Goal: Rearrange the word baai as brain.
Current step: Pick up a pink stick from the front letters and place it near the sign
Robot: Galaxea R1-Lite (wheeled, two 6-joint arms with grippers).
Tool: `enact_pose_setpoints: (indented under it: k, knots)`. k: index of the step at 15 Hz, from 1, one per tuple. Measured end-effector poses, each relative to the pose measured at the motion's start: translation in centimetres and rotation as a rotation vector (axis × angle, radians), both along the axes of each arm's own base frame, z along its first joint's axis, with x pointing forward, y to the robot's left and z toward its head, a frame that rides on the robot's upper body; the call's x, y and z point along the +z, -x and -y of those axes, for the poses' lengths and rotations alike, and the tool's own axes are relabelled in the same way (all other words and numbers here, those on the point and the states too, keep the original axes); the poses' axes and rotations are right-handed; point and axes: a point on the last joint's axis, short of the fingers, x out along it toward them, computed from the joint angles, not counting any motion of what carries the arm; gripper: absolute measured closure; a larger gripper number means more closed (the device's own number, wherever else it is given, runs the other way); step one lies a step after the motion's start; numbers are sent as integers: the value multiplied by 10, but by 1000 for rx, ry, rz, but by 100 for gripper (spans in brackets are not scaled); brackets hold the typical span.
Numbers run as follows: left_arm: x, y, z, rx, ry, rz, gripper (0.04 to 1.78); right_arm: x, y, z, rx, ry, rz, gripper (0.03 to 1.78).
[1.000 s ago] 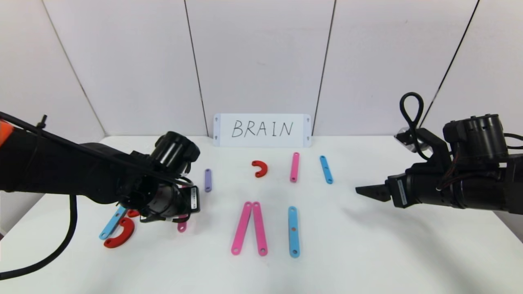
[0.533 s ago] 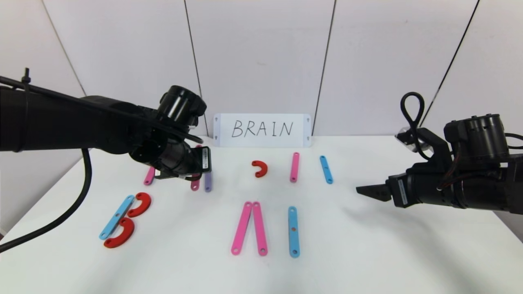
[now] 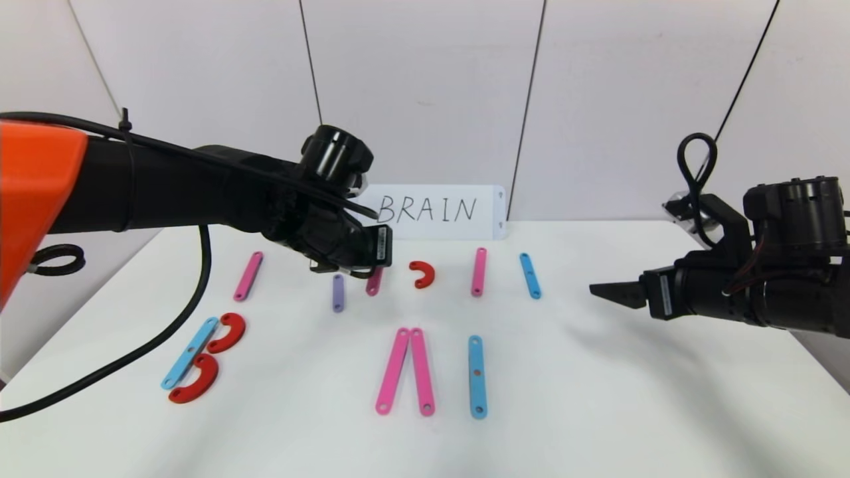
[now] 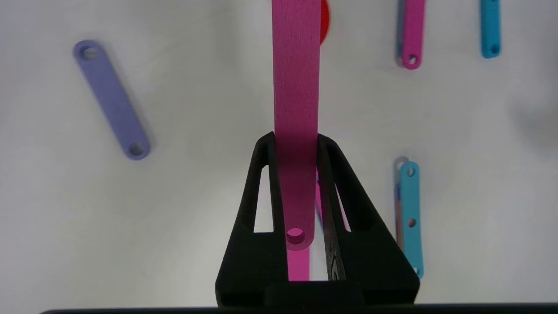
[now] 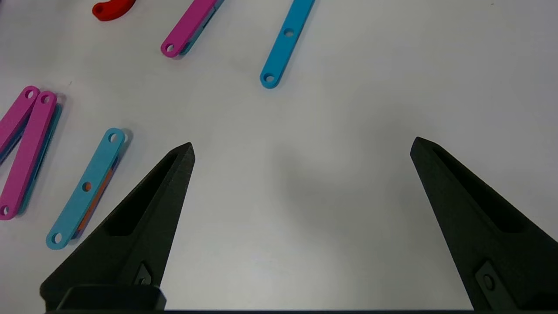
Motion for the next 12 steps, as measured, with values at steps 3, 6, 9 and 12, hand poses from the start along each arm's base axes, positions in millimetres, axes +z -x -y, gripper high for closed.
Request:
enact_pose_setpoints:
  k: [3, 6, 9, 12]
  knots:
    - [-6, -9, 14, -112, 66, 42, 155, 0, -4, 11, -9, -25, 7, 8]
    - [-20, -20, 29, -161, 88, 84, 155, -2, -6, 16, -20, -28, -1, 8]
    - [-39, -31, 46, -185, 89, 109, 155, -5, -9, 18, -28, -29, -9, 8]
    - [-57, -35, 60, -201, 66, 90, 155, -7, -11, 19, -32, -27, -18, 8]
